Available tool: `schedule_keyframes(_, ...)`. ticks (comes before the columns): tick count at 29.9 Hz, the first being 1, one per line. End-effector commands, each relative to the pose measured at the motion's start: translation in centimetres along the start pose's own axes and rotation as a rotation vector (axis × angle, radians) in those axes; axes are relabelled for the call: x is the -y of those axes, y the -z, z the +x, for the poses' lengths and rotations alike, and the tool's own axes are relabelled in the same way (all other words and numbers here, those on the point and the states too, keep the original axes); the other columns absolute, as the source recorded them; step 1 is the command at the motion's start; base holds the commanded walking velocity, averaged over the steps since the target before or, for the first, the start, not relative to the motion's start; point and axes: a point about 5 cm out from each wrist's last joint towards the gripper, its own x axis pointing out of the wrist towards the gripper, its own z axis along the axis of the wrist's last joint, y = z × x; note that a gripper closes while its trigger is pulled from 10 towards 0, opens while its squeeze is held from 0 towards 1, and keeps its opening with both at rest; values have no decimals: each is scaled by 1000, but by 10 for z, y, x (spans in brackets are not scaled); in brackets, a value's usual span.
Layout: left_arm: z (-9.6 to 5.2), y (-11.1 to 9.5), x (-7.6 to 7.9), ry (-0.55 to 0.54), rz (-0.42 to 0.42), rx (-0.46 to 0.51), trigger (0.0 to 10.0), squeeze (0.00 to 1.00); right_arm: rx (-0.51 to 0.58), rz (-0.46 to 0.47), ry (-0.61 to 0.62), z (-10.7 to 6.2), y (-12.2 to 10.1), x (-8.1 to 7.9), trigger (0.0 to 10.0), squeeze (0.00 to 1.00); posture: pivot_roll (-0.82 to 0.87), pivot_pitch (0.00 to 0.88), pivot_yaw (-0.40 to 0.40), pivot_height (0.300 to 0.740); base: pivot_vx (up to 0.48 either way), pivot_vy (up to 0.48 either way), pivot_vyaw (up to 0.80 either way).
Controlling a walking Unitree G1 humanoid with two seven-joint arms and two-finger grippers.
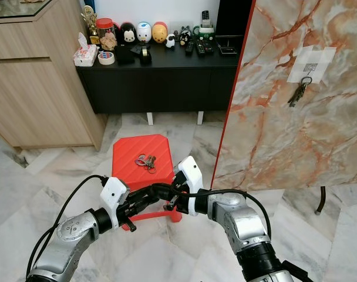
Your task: Hang keys on a hook
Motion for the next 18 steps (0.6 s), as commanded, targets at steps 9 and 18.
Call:
schedule_keyframes(9, -1, 0, -1, 1, 2, 1, 0, 0, 0, -3, -2, 3, -3, 0, 10000, 0, 106, 113, -37, 723, 0, 0, 0)
schedule_keyframes(18, -1, -1, -2, -5, -2, 10, 0, 0, 1, 0, 0, 3, -3, 0, 10000, 0, 106, 113, -37, 723, 0, 0, 0)
